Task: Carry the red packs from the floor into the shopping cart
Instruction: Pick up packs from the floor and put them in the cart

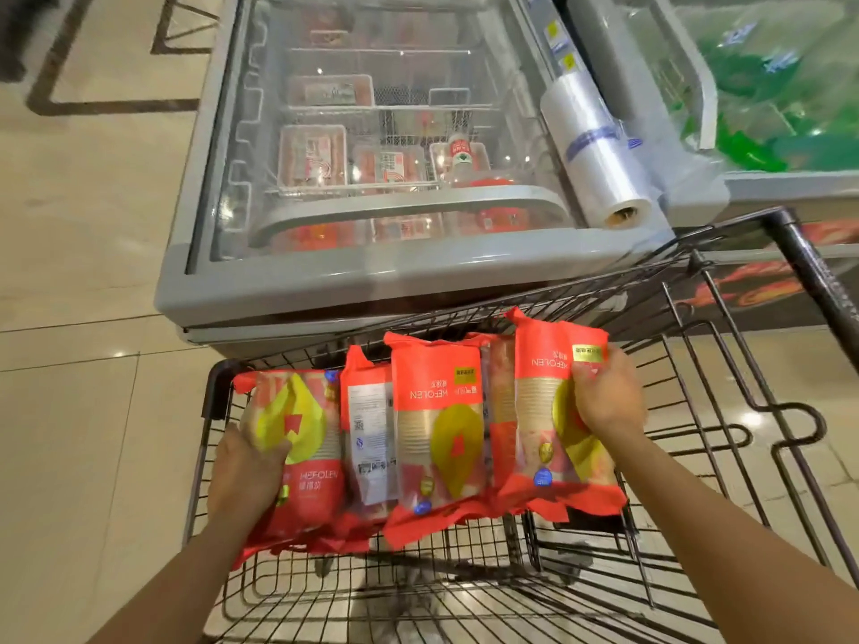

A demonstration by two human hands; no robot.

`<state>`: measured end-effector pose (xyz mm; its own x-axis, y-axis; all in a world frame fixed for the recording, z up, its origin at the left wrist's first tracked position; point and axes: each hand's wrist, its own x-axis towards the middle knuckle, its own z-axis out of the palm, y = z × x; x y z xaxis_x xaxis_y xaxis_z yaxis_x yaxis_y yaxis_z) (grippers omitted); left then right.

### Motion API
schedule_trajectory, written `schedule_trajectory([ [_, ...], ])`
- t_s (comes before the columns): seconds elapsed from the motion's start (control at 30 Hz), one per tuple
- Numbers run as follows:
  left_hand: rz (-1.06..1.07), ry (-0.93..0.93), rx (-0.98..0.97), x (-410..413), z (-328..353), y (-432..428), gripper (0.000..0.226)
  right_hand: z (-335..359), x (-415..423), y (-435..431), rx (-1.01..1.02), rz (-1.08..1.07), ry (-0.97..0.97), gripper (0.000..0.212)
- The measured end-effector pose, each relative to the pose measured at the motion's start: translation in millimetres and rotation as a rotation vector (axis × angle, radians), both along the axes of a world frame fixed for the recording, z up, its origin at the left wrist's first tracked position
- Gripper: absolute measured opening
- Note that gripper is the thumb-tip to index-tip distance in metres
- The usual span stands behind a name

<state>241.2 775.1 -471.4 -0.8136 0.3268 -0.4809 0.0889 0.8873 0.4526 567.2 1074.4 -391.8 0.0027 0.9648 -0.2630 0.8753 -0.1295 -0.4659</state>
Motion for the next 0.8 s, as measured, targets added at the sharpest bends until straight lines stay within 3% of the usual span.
schedule_trajectory([
  [0.13,-0.241,0.121,-0.048,11,16,6,0.073,26,-15,-24,0.081,0.208,-0.113,0.06],
  [0.23,-0.447,0.303,0.019,19,57,23,0.074,66,-44,-52,0.122,0.42,-0.122,0.058],
  [0.4,-0.729,0.604,0.13,37,200,27,0.087,170,-96,-131,0.359,0.647,-0.183,0.073],
  [0.6,-0.755,0.883,0.285,49,339,-26,0.078,283,-132,-229,0.552,0.737,-0.177,0.073],
  [0.8,-0.629,1.035,0.234,33,416,-108,0.081,353,-160,-306,0.692,0.797,-0.102,0.074],
])
